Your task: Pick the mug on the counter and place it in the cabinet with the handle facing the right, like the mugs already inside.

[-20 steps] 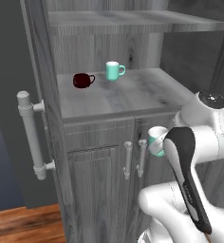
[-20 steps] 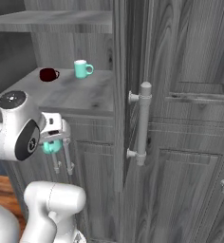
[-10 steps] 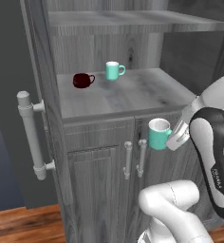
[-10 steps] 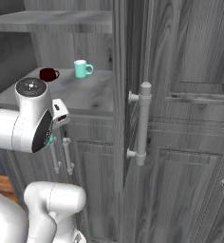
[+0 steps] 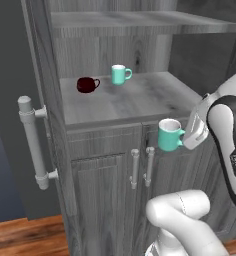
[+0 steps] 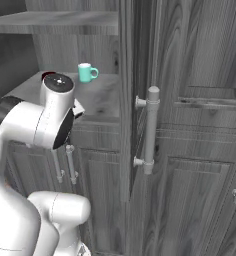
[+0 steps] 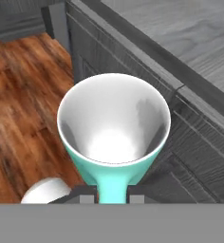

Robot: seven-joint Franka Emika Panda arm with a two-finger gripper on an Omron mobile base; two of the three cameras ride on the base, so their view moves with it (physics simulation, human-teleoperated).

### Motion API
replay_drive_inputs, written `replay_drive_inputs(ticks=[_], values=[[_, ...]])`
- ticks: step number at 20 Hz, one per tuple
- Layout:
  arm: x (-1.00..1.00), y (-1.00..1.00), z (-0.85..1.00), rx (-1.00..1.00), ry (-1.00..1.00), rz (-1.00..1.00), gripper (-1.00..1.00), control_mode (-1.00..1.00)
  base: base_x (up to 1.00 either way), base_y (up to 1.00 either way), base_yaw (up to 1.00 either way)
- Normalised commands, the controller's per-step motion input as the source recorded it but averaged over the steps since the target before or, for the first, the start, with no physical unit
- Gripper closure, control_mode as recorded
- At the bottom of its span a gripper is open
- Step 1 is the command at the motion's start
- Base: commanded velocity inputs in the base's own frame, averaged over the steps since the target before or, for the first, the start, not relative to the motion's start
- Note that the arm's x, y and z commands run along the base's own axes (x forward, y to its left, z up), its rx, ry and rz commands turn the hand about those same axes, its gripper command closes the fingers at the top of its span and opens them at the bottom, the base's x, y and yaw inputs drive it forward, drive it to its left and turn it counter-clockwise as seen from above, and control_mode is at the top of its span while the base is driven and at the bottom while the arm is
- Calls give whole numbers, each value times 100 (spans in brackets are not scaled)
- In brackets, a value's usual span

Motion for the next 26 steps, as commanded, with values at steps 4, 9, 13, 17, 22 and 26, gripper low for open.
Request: replay_drive_inputs(ticks=[4,9,13,17,22,26], values=[[50,11,33,-5,3,19,100,-100,0,0,0],[79,0,10,0,1,16,100,-100,0,0,0],[83,6,1,0,0,11,100,-100,0,0,0],[85,6,1,0,4,7,100,-100,0,0,0],[76,3,0,0,5,7,100,-100,0,0,0],[70,0,0,2,0,10,100,-100,0,0,0]])
